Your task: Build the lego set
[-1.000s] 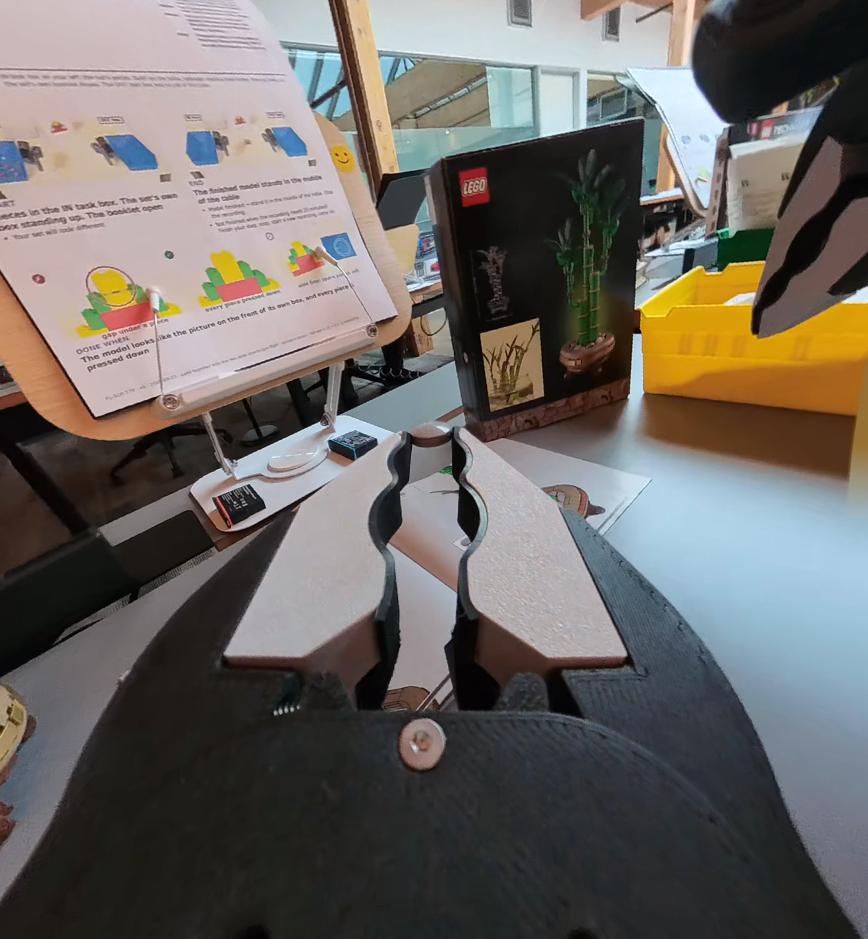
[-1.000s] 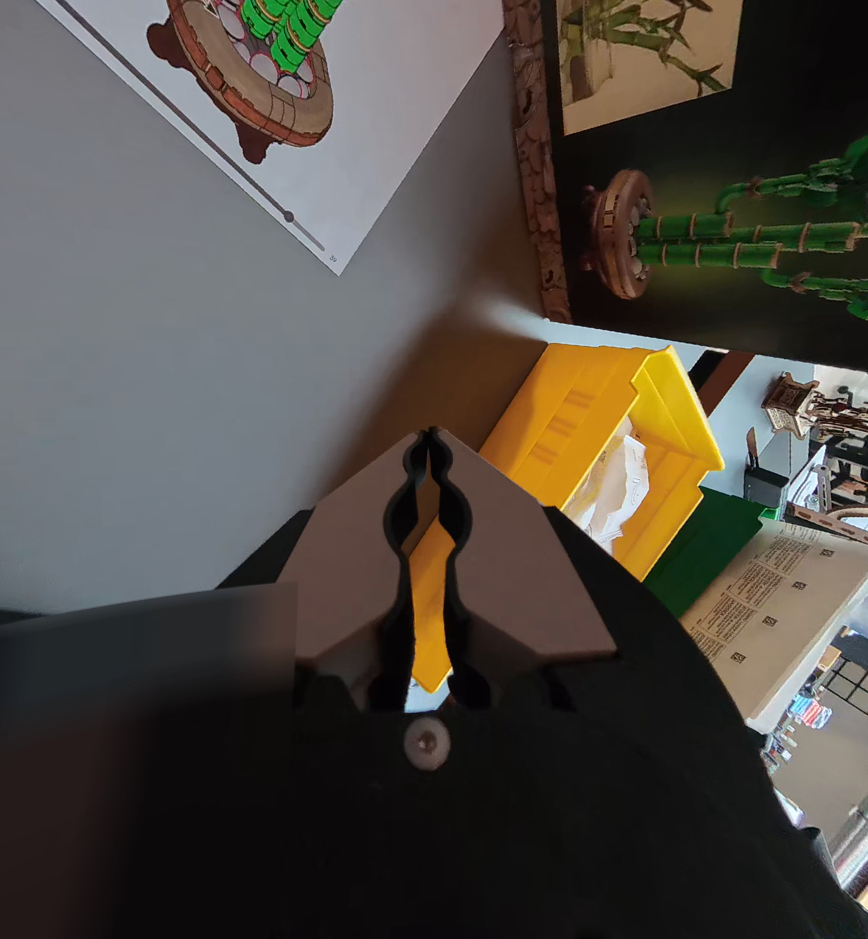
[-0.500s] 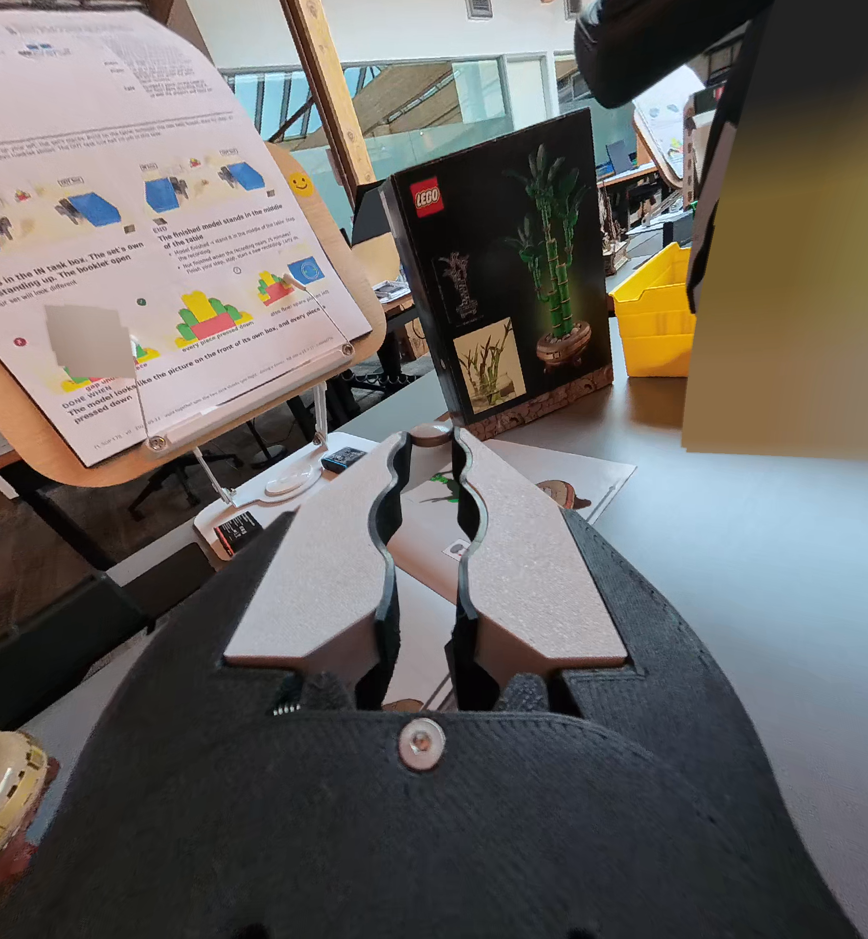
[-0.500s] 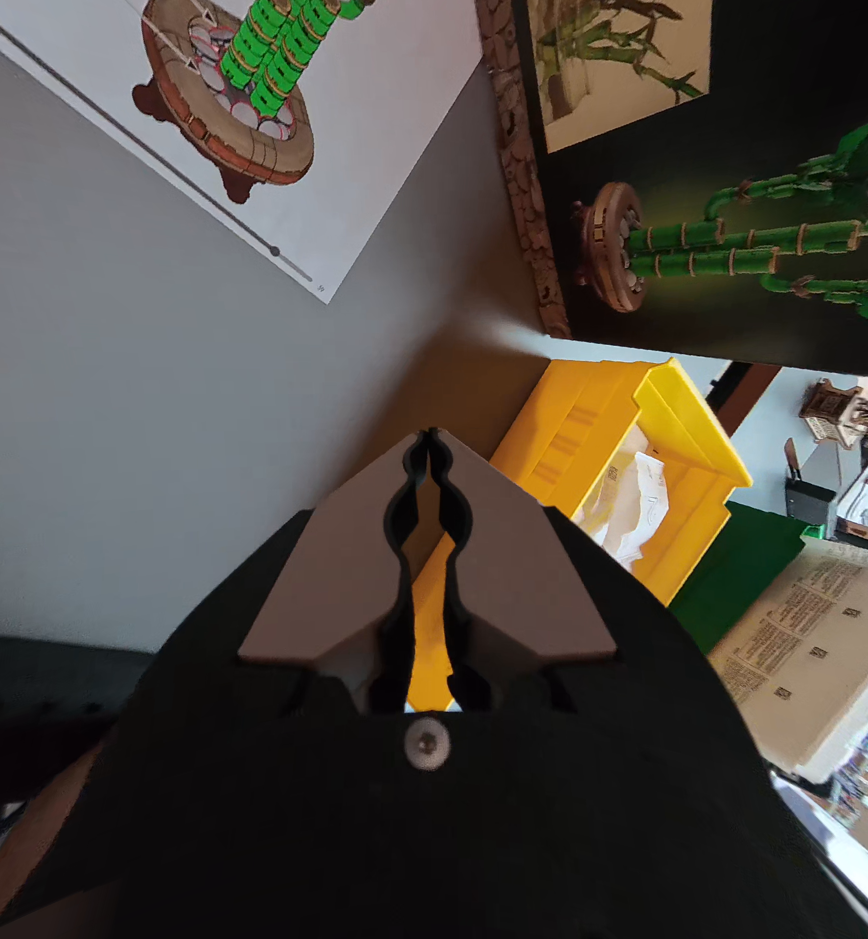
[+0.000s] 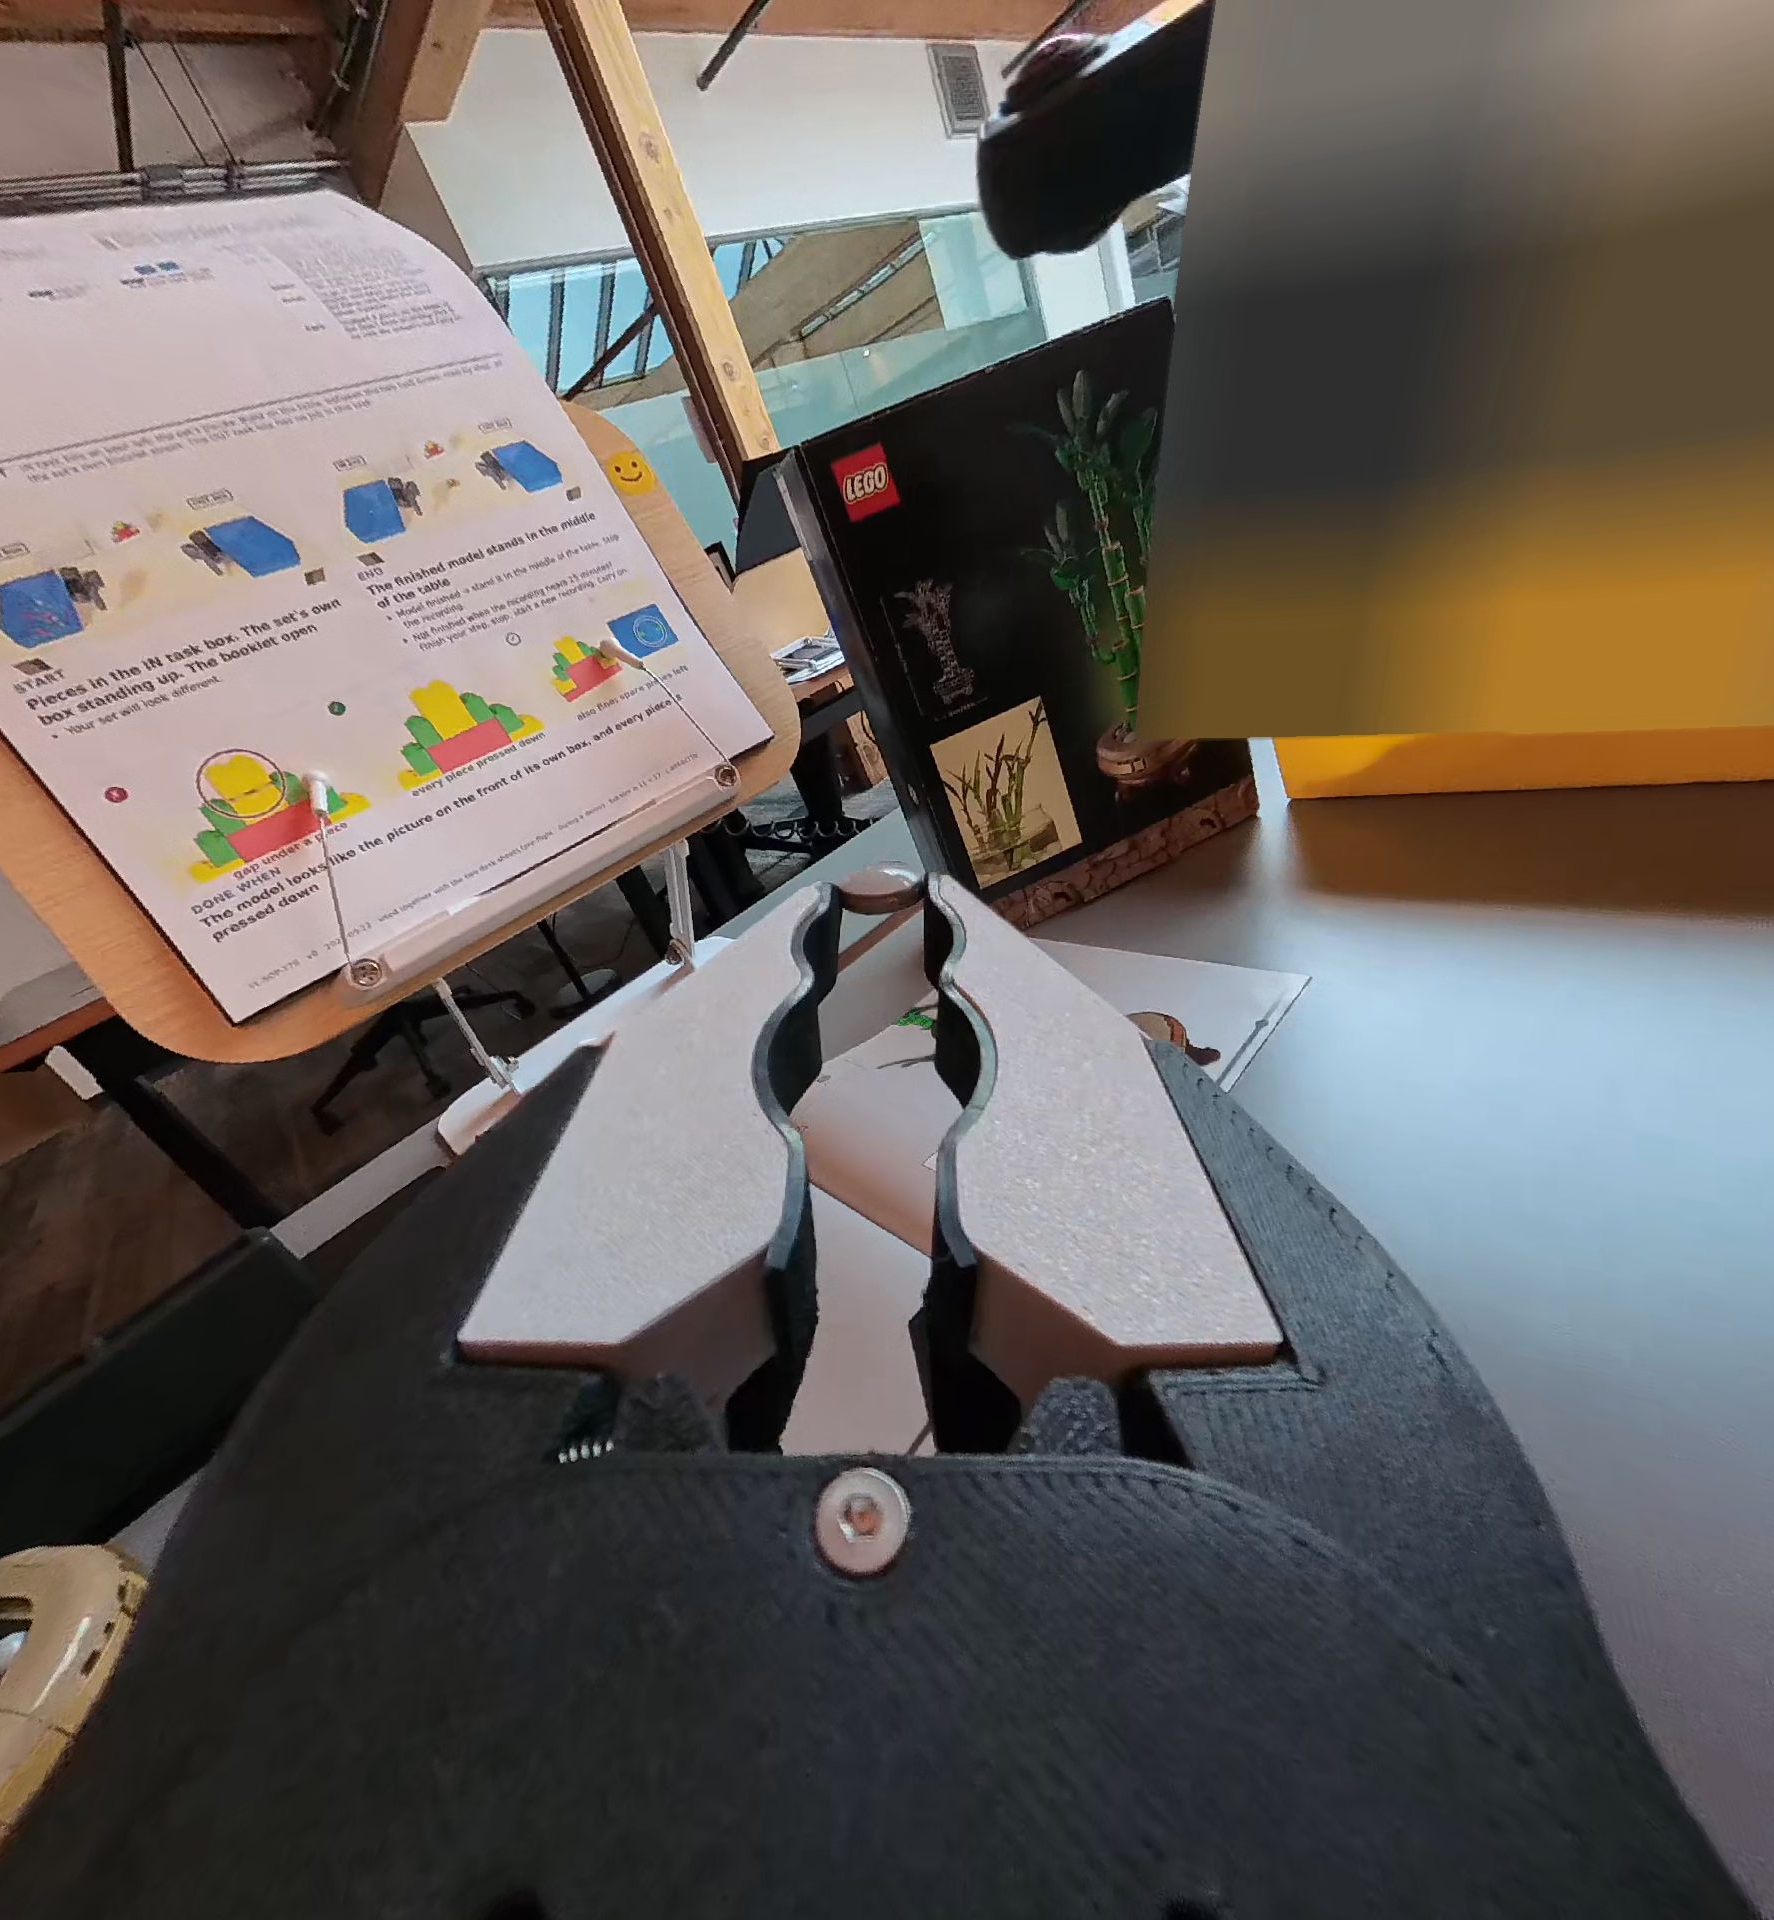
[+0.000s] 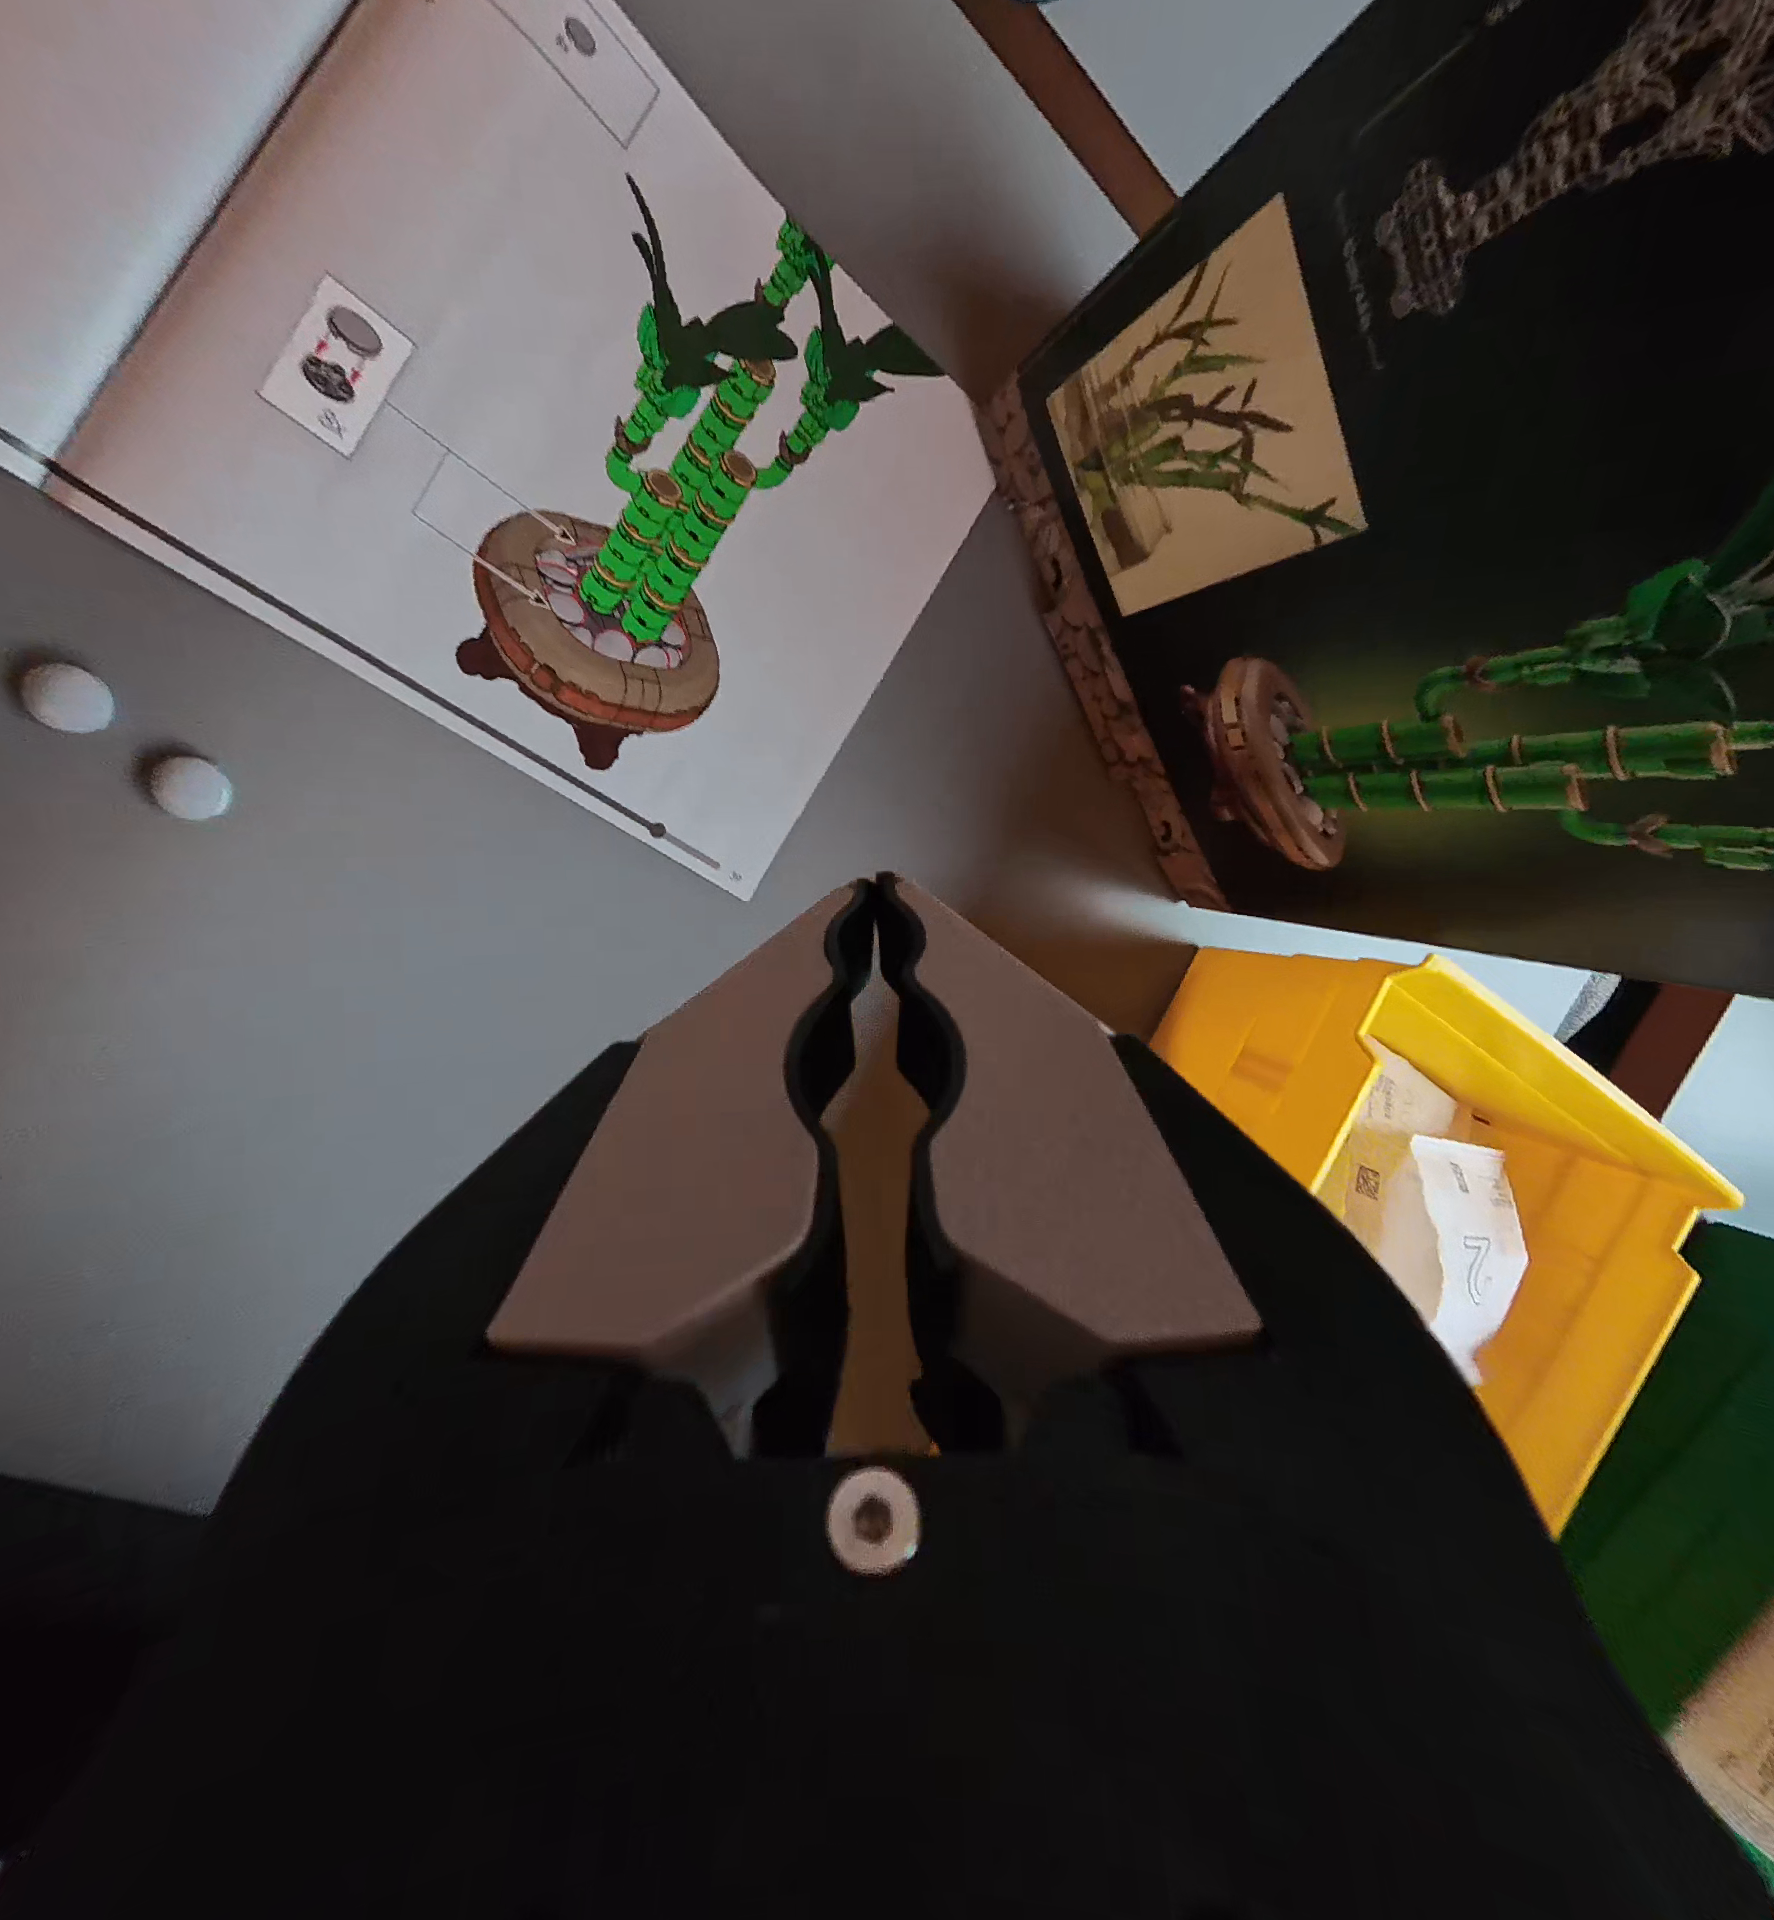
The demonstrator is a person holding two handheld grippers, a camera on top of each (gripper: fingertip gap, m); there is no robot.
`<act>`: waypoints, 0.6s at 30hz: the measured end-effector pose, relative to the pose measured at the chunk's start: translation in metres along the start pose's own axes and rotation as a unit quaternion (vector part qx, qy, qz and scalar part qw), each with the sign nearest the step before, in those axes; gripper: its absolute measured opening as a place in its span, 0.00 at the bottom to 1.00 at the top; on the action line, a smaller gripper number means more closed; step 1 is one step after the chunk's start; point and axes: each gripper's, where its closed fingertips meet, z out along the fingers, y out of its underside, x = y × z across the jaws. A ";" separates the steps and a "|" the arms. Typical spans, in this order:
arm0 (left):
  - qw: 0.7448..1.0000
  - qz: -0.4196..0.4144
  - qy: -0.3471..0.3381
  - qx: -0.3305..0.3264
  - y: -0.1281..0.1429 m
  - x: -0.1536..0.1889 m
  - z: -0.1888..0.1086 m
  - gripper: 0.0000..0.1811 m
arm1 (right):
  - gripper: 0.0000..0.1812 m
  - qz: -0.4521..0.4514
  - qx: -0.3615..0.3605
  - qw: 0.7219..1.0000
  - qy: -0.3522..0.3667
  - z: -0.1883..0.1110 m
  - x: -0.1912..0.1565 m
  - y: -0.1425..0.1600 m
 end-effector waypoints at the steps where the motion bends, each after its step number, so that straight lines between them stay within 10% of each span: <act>1: 1.000 0.002 -0.001 0.001 -0.001 0.000 0.000 0.07 | 0.00 0.004 0.007 1.000 -0.008 0.000 -0.002 -0.004; 18: 0.998 0.066 0.002 0.001 -0.001 0.010 -0.001 0.08 | 0.07 0.029 0.197 0.975 -0.103 -0.034 -0.030 -0.073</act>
